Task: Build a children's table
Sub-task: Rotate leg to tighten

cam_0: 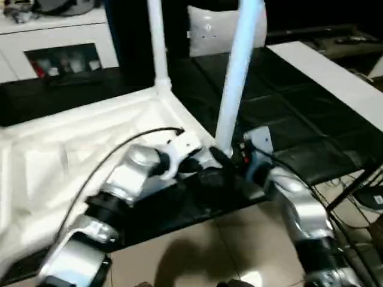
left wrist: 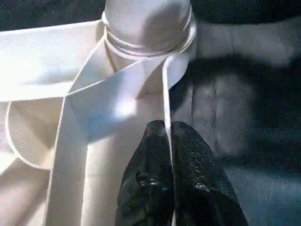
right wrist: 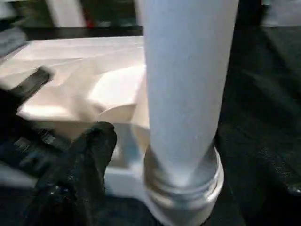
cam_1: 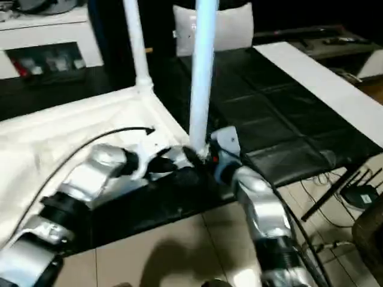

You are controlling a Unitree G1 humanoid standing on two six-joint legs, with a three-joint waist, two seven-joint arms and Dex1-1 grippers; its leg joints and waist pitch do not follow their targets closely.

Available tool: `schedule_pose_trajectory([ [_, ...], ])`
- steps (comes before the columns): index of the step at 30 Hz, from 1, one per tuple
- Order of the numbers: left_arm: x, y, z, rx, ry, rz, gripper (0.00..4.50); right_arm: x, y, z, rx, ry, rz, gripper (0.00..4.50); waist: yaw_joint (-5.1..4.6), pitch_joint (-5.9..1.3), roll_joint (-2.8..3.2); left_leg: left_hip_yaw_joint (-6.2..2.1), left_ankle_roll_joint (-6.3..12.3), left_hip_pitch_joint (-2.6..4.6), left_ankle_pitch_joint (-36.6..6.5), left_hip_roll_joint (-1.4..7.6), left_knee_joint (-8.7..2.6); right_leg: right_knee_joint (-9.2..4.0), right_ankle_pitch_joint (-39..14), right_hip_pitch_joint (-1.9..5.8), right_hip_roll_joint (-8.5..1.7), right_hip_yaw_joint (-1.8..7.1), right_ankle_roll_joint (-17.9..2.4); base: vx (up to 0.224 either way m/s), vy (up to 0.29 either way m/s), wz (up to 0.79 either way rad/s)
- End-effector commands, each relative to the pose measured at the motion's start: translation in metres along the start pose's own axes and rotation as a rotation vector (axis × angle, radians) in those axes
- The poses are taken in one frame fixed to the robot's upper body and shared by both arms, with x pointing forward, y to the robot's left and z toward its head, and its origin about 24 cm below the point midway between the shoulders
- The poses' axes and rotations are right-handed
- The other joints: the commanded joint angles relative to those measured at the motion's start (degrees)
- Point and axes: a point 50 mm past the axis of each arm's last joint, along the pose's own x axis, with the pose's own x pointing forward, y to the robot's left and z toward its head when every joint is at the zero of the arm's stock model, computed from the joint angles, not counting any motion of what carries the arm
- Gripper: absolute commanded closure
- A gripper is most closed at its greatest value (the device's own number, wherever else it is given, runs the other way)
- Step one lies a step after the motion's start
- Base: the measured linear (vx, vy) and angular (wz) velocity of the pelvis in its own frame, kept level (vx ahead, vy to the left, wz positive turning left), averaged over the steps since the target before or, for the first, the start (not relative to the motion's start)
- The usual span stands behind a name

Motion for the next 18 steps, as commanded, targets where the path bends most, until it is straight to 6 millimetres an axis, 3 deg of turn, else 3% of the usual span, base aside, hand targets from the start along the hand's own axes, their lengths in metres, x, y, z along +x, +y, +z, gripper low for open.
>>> schedule_pose_trajectory([
  [1,-0.002,-0.004,0.007,0.129,-0.013,-0.119,4.50,-0.009,0.002,0.009,-0.040,-0.024,0.118,0.37,0.07,-4.01,-0.36,0.24,5.50,0.32,-8.9,2.48,-4.82,-4.71,-13.2,4.36,-3.51,3.27,-11.6,0.000,0.000,0.00],
  [7,-0.015,-0.011,-0.002,0.276,0.026,-0.354,4.50,-0.028,-0.002,0.013,-0.093,0.022,0.333,0.37,0.68,-3.60,-0.55,0.39,3.69,1.07,-13.5,2.85,-5.34,-5.12,-19.1,3.78,-3.62,3.71,-10.8,0.000,0.000,0.00],
  [10,-0.020,-0.013,-0.005,0.325,0.070,-0.442,4.50,-0.032,-0.005,0.015,-0.121,0.052,0.427,0.37,1.43,-3.63,-0.54,0.62,3.01,1.46,-14.4,3.02,-5.45,-5.20,-20.6,3.56,-3.68,3.83,-10.7,0.000,0.000,0.00],
  [14,-0.023,-0.015,-0.006,0.385,0.102,-0.525,4.50,-0.036,-0.006,0.015,-0.151,0.103,0.555,0.37,1.76,-3.70,-0.69,1.12,2.68,1.70,-13.9,3.15,-5.49,-4.76,-18.6,3.40,-3.54,4.20,-11.7,0.000,0.000,0.00],
  [18,-0.025,-0.015,-0.004,0.413,0.105,-0.577,4.50,-0.038,-0.002,0.013,-0.152,0.163,0.677,0.87,1.94,-3.92,-0.80,1.32,3.71,1.41,-11.3,3.14,-5.34,-4.33,-14.6,3.71,-3.62,4.30,-12.8,0.000,0.000,0.00],
])
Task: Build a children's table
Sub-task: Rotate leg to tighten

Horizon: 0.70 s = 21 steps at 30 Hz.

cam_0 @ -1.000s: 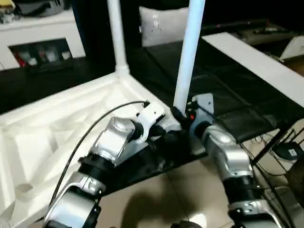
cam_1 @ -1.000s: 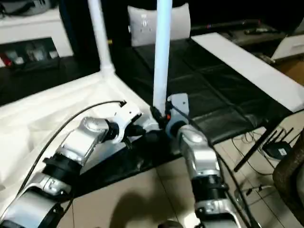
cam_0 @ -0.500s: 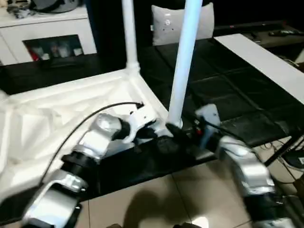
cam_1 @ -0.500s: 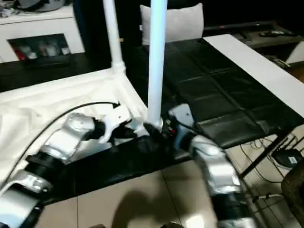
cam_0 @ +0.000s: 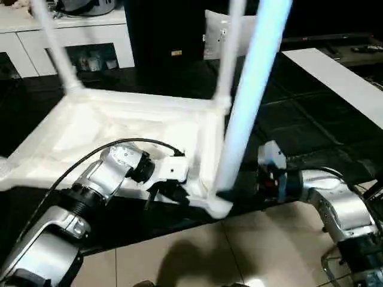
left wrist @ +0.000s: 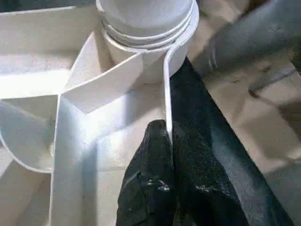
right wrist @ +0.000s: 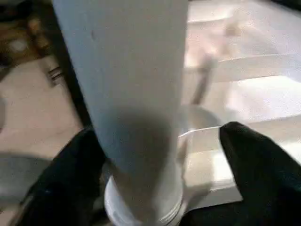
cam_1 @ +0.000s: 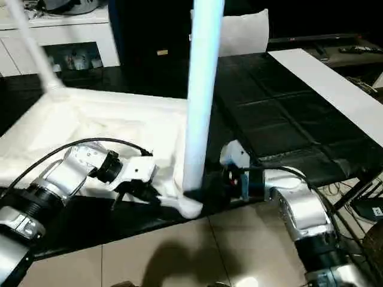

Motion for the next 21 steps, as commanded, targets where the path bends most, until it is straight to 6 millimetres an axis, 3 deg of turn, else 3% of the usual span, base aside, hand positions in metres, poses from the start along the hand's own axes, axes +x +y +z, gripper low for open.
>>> schedule_pose_trajectory([
  [1,0.0011,0.0008,0.0065,0.056,0.024,-0.053,4.50,0.0006,0.0008,0.0019,-0.004,0.011,0.054,0.87,-0.17,-4.03,-0.47,-0.15,3.90,0.65,-10.9,2.89,-5.26,-4.10,-14.5,3.29,-3.56,3.09,-13.1,0.000,0.000,0.00],
  [3,0.0009,0.0011,0.0072,0.065,0.027,-0.065,4.50,0.0017,0.0014,0.0008,-0.005,0.023,0.077,1.12,-0.06,-4.02,-0.55,-0.12,3.98,0.57,-10.6,2.80,-5.20,-4.18,-15.1,3.33,-3.59,3.03,-13.0,0.000,0.000,0.00],
  [4,0.0004,0.0017,0.0078,0.073,0.030,-0.075,4.50,0.0026,0.0016,-0.0001,-0.002,0.032,0.099,1.19,-0.05,-4.01,-0.86,-0.09,3.87,0.53,-10.5,2.87,-5.22,-4.26,-15.7,3.36,-3.66,3.05,-12.7,0.000,0.000,0.00],
  [9,-0.0007,0.0045,0.0099,0.094,0.034,-0.090,4.50,0.0066,-0.0009,-0.0012,-0.009,0.049,0.150,1.65,0.08,-4.02,-0.62,-0.10,3.63,0.58,-10.6,2.85,-5.14,-4.36,-17.1,3.25,-3.56,2.92,-12.5,0.000,0.000,0.00],
  [16,-0.0007,0.0054,0.0099,0.098,0.035,-0.094,4.50,0.0093,-0.0010,0.0002,-0.002,0.044,0.176,2.31,0.70,-4.17,-0.56,-0.01,3.84,0.71,-9.3,3.02,-5.14,-3.97,-14.2,3.27,-3.53,2.97,-13.3,0.000,0.000,0.00],
  [21,-0.0019,0.0063,0.0069,0.084,0.038,-0.085,4.50,0.0098,0.0000,-0.0006,0.016,0.046,0.206,2.55,0.95,-4.09,-0.66,0.00,3.34,0.69,-10.1,3.00,-5.20,-4.15,-16.2,3.29,-3.64,2.97,-12.8,0.000,0.000,0.00],
])
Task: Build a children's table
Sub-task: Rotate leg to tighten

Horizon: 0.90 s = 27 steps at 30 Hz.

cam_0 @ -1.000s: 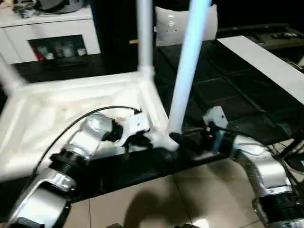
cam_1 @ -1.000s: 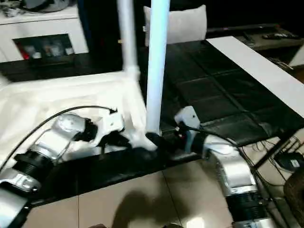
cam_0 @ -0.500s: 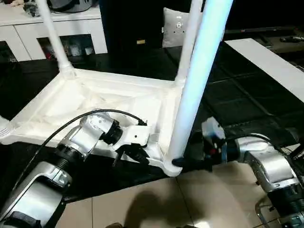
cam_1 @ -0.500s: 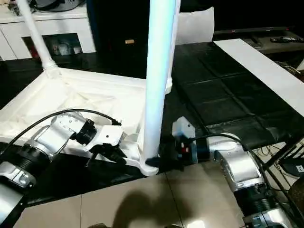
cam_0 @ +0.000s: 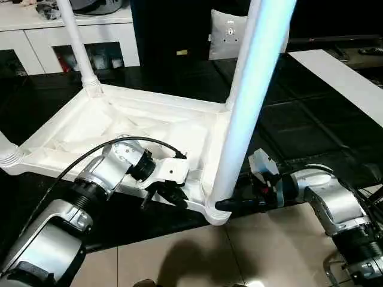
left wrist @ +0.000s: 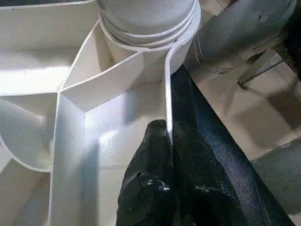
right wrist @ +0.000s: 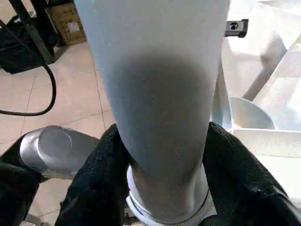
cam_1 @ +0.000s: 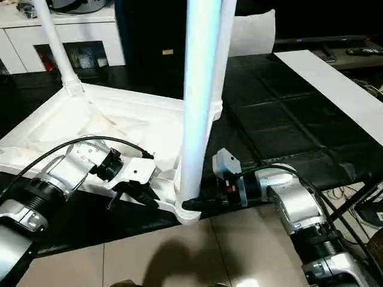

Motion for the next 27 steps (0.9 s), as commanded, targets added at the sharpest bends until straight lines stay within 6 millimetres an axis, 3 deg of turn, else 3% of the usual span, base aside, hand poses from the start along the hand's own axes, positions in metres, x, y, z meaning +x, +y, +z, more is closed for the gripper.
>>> schedule_pose_trajectory([
  [1,-0.001,0.003,0.006,0.044,0.027,-0.019,4.50,0.001,0.001,0.002,0.001,-0.004,0.038,2.56,-0.22,-4.12,-0.74,-0.09,3.35,0.68,-10.0,2.85,-5.15,-4.19,-16.4,3.32,-3.67,3.03,-12.7,0.000,0.000,0.00],
  [4,-0.003,0.004,0.006,0.016,0.013,0.007,4.50,0.003,0.002,0.003,0.019,-0.018,0.037,2.59,-0.13,-4.17,-0.66,-0.08,3.47,0.70,-9.3,2.94,-5.15,-4.10,-15.5,3.29,-3.63,3.04,-12.8,0.000,0.000,0.00],
  [5,-0.003,0.005,0.007,-0.020,-0.018,0.035,4.50,0.004,0.002,0.003,0.041,-0.031,0.017,2.59,-0.07,-4.15,-0.13,-0.13,3.35,0.74,-9.4,2.94,-5.18,-4.02,-15.3,3.29,-3.61,3.04,-12.9,0.000,0.000,0.00],
  [6,-0.003,0.006,0.007,-0.045,-0.041,0.053,4.50,0.006,0.002,0.003,0.056,-0.040,0.002,2.59,-0.18,-4.13,-0.41,-0.07,3.18,0.75,-9.3,2.95,-5.25,-4.00,-14.8,3.33,-3.50,3.03,-13.1,0.000,0.000,0.00],
  [9,-0.002,0.006,0.008,-0.100,-0.074,0.095,4.50,0.010,-0.002,0.002,0.102,-0.056,-0.089,2.59,-0.35,-3.84,-0.54,-0.07,2.48,0.63,-11.4,2.75,-5.33,-4.51,-19.0,3.31,-3.63,2.97,-12.1,0.000,0.000,0.00],
  [10,-0.002,0.005,0.009,-0.134,-0.083,0.128,4.50,0.013,-0.007,0.001,0.115,-0.061,-0.173,2.59,-0.42,-3.78,-0.20,-0.22,1.66,0.65,-12.1,2.80,-5.47,-4.61,-20.8,3.31,-3.78,2.97,-11.5,0.000,0.000,0.00],
  [11,-0.002,0.005,0.009,-0.158,-0.089,0.151,4.50,0.014,-0.010,0.000,0.123,-0.064,-0.230,2.59,-0.69,-3.66,-0.25,-0.23,1.11,0.61,-12.8,2.88,-5.57,-4.60,-21.7,3.26,-3.75,2.97,-11.1,0.000,0.000,0.00],
  [12,-0.001,0.007,0.011,-0.193,-0.102,0.198,4.50,0.017,-0.015,-0.001,0.136,-0.074,-0.308,2.59,-1.33,-3.37,-0.15,-0.36,-0.49,0.95,-16.0,2.63,-5.74,-5.18,-26.9,2.92,-3.57,2.67,-9.4,0.000,0.000,0.00],
  [14,0.001,0.011,0.016,-0.260,-0.137,0.289,4.50,0.023,-0.022,0.000,0.167,-0.093,-0.430,2.59,-2.31,-3.34,-0.56,-0.57,-0.94,0.62,-16.8,2.36,-5.75,-5.45,-29.5,3.18,-3.54,2.47,-7.8,0.000,0.000,0.00],
  [16,0.005,0.016,0.021,-0.322,-0.164,0.360,4.50,0.030,-0.027,0.000,0.201,-0.110,-0.516,2.59,-3.14,-3.39,-0.38,-0.56,-1.25,0.83,-17.3,2.36,-5.64,-5.64,-30.7,2.88,-3.48,2.42,-7.3,0.000,0.000,0.00],
  [17,0.007,0.019,0.023,-0.350,-0.179,0.389,4.50,0.033,-0.029,0.001,0.212,-0.117,-0.549,2.59,-3.59,-3.39,-0.61,-0.49,-0.99,0.65,-17.0,2.19,-5.55,-5.80,-30.5,2.91,-3.39,2.37,-7.3,0.000,0.000,0.00],
  [18,0.008,0.020,0.025,-0.369,-0.188,0.405,4.50,0.035,-0.030,0.002,0.218,-0.121,-0.570,2.59,-4.26,-3.53,-0.79,-0.46,-0.30,0.50,-15.9,1.98,-5.39,-5.91,-30.0,3.02,-3.33,2.32,-7.2,0.000,0.000,0.00],
  [20,0.013,0.027,0.031,-0.399,-0.208,0.460,4.50,0.042,-0.035,0.003,0.240,-0.124,-0.638,2.59,-4.54,-3.64,-0.91,-0.29,0.65,0.35,-14.9,1.90,-5.32,-6.04,-29.3,3.14,-3.26,2.35,-7.2,0.000,0.000,0.00],
  [21,0.015,0.030,0.033,-0.413,-0.215,0.485,4.50,0.046,-0.037,0.004,0.249,-0.126,-0.672,2.59,-4.85,-3.88,-0.72,-0.05,1.23,0.22,-12.1,1.88,-5.13,-5.67,-26.0,3.10,-3.22,2.53,-8.5,0.000,0.000,0.00],
  [24,0.016,0.044,0.044,-0.451,-0.253,0.613,4.50,0.056,-0.051,0.008,0.326,-0.151,-0.848,2.59,-4.96,-4.11,-0.52,0.13,1.57,0.32,-9.9,1.74,-4.98,-5.48,-22.4,3.12,-2.93,2.51,-9.7,0.000,0.000,0.00],
  [26,0.016,0.051,0.050,-0.464,-0.274,0.679,4.50,0.061,-0.058,0.011,0.336,-0.151,-0.926,2.59,-4.94,-4.40,-0.41,0.24,1.92,0.36,-7.5,1.80,-4.90,-4.92,-16.8,3.19,-2.75,2.67,-11.3,0.000,0.000,0.00],
  [27,0.015,0.056,0.055,-0.460,-0.283,0.731,4.50,0.066,-0.063,0.015,0.320,-0.169,-0.964,2.24,-4.78,-4.92,-0.18,0.24,3.16,0.06,-3.5,1.84,-4.59,-3.80,-8.8,3.62,-2.78,2.76,-13.3,0.000,0.000,0.00],
])
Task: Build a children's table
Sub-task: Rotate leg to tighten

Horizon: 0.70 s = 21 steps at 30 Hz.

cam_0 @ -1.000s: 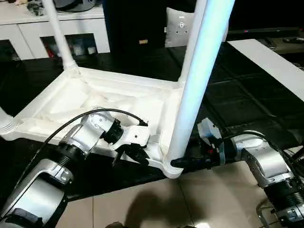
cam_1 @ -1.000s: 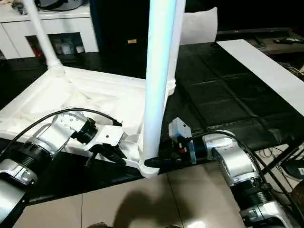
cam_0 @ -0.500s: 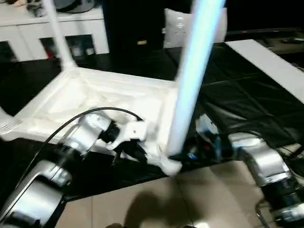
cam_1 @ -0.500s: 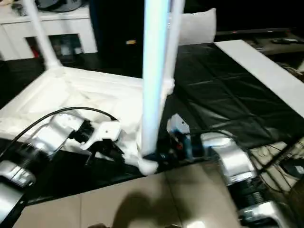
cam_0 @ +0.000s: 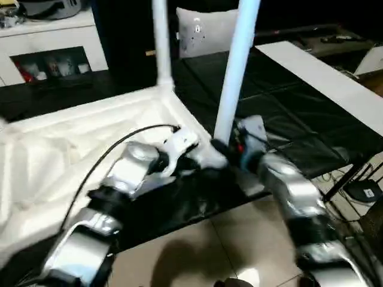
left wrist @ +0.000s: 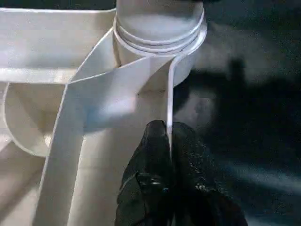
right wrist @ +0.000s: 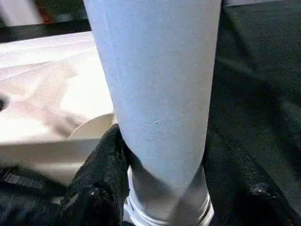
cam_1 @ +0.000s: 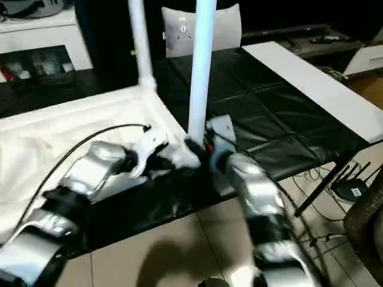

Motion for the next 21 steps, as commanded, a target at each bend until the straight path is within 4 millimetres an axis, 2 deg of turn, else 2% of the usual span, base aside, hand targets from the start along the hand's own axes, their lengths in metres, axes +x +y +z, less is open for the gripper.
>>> schedule_pose_trajectory([
  [1,0.003,-0.008,0.044,0.060,-0.164,0.006,4.50,0.013,0.016,-0.010,0.024,0.035,-0.001,2.24,0.55,-5.01,-0.01,-0.50,3.53,-0.30,-3.7,1.29,-3.71,-3.79,-8.8,4.24,-3.00,2.83,-13.3,0.000,0.000,0.00],
  [4,0.004,-0.009,0.047,0.074,-0.168,0.011,4.50,0.016,0.016,-0.006,0.014,-0.001,-0.022,1.80,0.83,-5.56,0.04,-0.34,7.47,-0.49,1.8,1.24,-3.06,-2.60,1.8,4.47,-2.99,2.87,-16.3,0.000,0.000,0.00],
  [5,0.004,-0.009,0.046,0.084,-0.165,0.011,4.50,0.017,0.016,-0.006,0.015,-0.005,-0.023,1.71,0.90,-5.64,-0.03,-0.36,8.43,-0.55,3.2,1.21,-2.97,-2.34,4.0,4.47,-2.90,2.85,-16.7,0.000,0.000,0.00],
  [6,0.004,-0.009,0.044,0.093,-0.156,0.011,4.50,0.017,0.016,-0.006,0.005,-0.010,-0.024,1.62,1.10,-5.63,-0.22,-0.23,10.20,-0.55,4.7,1.22,-2.81,-2.17,6.2,4.33,-2.87,2.81,-17.4,0.000,0.000,0.00],
  [7,0.004,-0.008,0.042,0.105,-0.151,0.007,4.50,0.016,0.015,-0.005,0.001,-0.016,-0.025,1.53,1.36,-5.59,-0.11,-0.21,11.38,-0.51,4.9,1.26,-2.74,-2.12,6.3,4.27,-2.96,2.77,-17.8,0.000,0.000,0.00],
  [8,0.003,-0.007,0.040,0.122,-0.145,0.005,4.50,0.015,0.014,-0.004,0.000,-0.027,-0.032,1.44,1.45,-5.41,-0.12,-0.14,11.80,-0.47,3.9,1.33,-2.81,-2.35,4.6,4.20,-3.01,2.74,-17.7,0.000,0.000,0.00],
  [12,-0.001,0.002,0.030,0.171,-0.111,0.007,4.50,0.000,0.008,-0.002,-0.070,-0.076,-0.004,1.15,1.68,-4.98,0.00,0.03,9.99,-0.21,-0.4,1.49,-3.09,-3.11,-1.8,4.11,-2.90,2.79,-16.4,0.000,0.000,0.00],
  [14,-0.004,0.009,0.026,0.223,-0.101,0.007,4.50,-0.014,0.002,-0.002,-0.109,-0.098,-0.006,1.02,2.11,-4.95,-0.13,0.02,8.64,-0.14,-1.7,1.55,-3.26,-3.24,-3.0,4.19,-2.87,2.95,-15.1,0.000,0.000,0.00],
  [15,-0.005,0.012,0.025,0.242,-0.094,0.008,4.50,-0.020,0.001,-0.003,-0.092,-0.102,0.010,1.02,2.42,-4.94,0.00,-0.06,8.39,-0.07,-1.9,1.53,-3.31,-3.37,-3.4,4.19,-2.87,2.95,-14.7,0.000,0.000,0.00],
  [16,-0.005,0.012,0.025,0.242,-0.094,0.008,4.50,-0.020,0.001,-0.003,-0.092,-0.102,0.010,0.92,2.53,-5.00,-0.17,-0.04,8.05,-0.05,-2.3,1.50,-3.35,-3.21,-3.0,4.30,-2.79,3.03,-14.3,0.000,0.000,0.00],
  [17,-0.010,0.021,0.023,0.304,-0.078,0.012,4.50,-0.039,-0.004,-0.008,-0.101,-0.110,0.013,0.79,2.52,-4.82,0.26,-0.13,7.73,-0.06,-3.2,1.45,-3.49,-3.43,-3.8,4.17,-2.74,2.94,-14.2,0.000,0.000,0.00],
  [18,-0.011,0.022,0.023,0.320,-0.076,0.010,4.50,-0.044,-0.005,-0.009,-0.106,-0.111,0.012,0.72,2.89,-4.84,0.06,-0.12,7.07,0.25,-4.6,1.61,-3.59,-3.68,-5.2,4.19,-2.85,3.04,-13.1,0.000,0.000,0.00],
  [19,-0.012,0.024,0.023,0.330,-0.075,0.009,4.50,-0.047,-0.005,-0.009,-0.109,-0.112,0.011,0.72,2.72,-4.66,0.00,-0.17,6.98,-0.07,-5.2,1.46,-3.72,-3.91,-6.0,4.18,-2.73,3.02,-12.9,0.000,0.000,0.00],
  [20,-0.015,0.028,0.024,0.389,-0.067,0.008,4.50,-0.058,-0.005,-0.013,-0.106,-0.111,0.020,0.50,2.79,-4.69,0.26,-0.24,6.02,0.00,-6.6,1.45,-3.78,-4.17,-7.6,4.21,-2.76,2.91,-12.3,0.000,0.000,0.00],
  [21,-0.016,0.031,0.024,0.417,-0.061,0.003,4.50,-0.066,-0.004,-0.016,-0.103,-0.108,0.034,0.50,2.81,-4.65,0.06,-0.14,5.77,0.01,-7.3,1.43,-3.84,-4.44,-8.5,4.24,-2.76,2.98,-11.7,0.000,0.000,0.00],
])
